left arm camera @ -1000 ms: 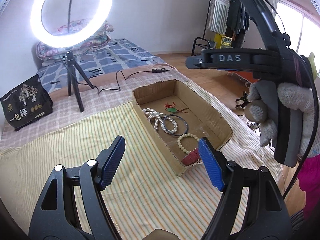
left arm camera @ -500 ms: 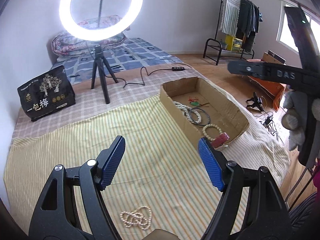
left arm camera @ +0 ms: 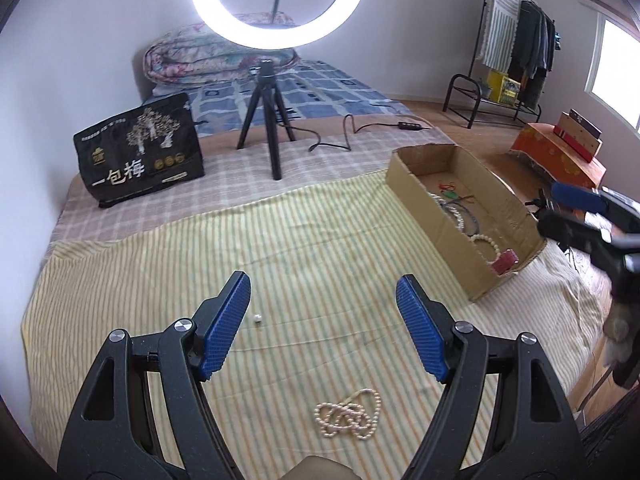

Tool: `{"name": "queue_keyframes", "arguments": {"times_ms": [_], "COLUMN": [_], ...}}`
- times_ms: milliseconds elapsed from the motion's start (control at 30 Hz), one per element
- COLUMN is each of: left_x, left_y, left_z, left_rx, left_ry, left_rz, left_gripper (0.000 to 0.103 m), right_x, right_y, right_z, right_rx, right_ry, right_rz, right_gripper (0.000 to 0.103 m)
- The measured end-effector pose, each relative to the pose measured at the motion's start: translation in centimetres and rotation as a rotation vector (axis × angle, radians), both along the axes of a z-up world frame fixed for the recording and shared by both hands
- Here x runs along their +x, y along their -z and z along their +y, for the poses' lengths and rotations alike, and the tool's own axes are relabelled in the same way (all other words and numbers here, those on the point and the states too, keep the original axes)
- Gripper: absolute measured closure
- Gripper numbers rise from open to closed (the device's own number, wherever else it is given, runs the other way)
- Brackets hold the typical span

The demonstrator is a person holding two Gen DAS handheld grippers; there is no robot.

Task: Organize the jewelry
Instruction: 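Move the right gripper to the small pearl strand while the left gripper approaches the other pearl earring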

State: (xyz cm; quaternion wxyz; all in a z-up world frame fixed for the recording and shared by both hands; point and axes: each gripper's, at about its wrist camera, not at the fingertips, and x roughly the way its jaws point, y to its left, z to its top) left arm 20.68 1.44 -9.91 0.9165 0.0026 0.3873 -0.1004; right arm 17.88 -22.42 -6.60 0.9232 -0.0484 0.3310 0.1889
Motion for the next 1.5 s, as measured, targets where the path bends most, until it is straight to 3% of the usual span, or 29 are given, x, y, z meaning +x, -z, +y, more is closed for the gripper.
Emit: {"name": "queue_keyframes", "arguments": {"times_ms": [233, 467, 667, 767, 800, 967, 1300, 1500], "left_x": [1.3, 2.8, 3.8, 4.4, 4.6, 4.9, 5.1, 5.6], "left_y": [0.5, 2.2, 4.2, 5.7, 6.1, 8.0, 10.0, 11.1], "left_z": [3.1, 5.4, 6.8, 7.1, 7.1, 6.1, 4.3, 4.0], "left_rx": [-0.01, -0.044, -0.088, -0.097, -0.095, -0.065, -0.009, -0.003], "left_ry": [-0.069, -0.097, -0.131, -0.143, -0.144, -0.131, -0.084, -0.08], "left_rz": [0.039, 0.111, 0.165, 0.203, 0.21, 0.236, 0.252, 0.265], "left_gripper": [0.025, 0.025, 0.028, 0.047, 0.048, 0.054, 0.054, 0.061], "right_x": [-1.8, -2.2, -3.5, -3.5, -3.5, -3.3, -4.0, -3.9], "right_y": [3.3, 7.5, 10.2, 11.3, 11.8, 13.5, 14.1, 14.6], "right_z": [4.8, 8.3, 10.7, 11.0, 11.1, 11.6, 12.6, 12.8], "right_rx": [-0.103, -0.124, -0.177, -0.164, -0.162, -0.19, -0.233, -0.253], "right_ry": [-0.175, -0.3, -0.387, -0.397, -0.398, -0.374, -0.372, -0.382], "right_rz": [0.056, 0.217, 0.237, 0.241, 0.247, 0.262, 0.224, 0.217], "right_gripper": [0.026, 0.026, 0.026, 0.026, 0.026, 0.026, 0.026, 0.026]}}
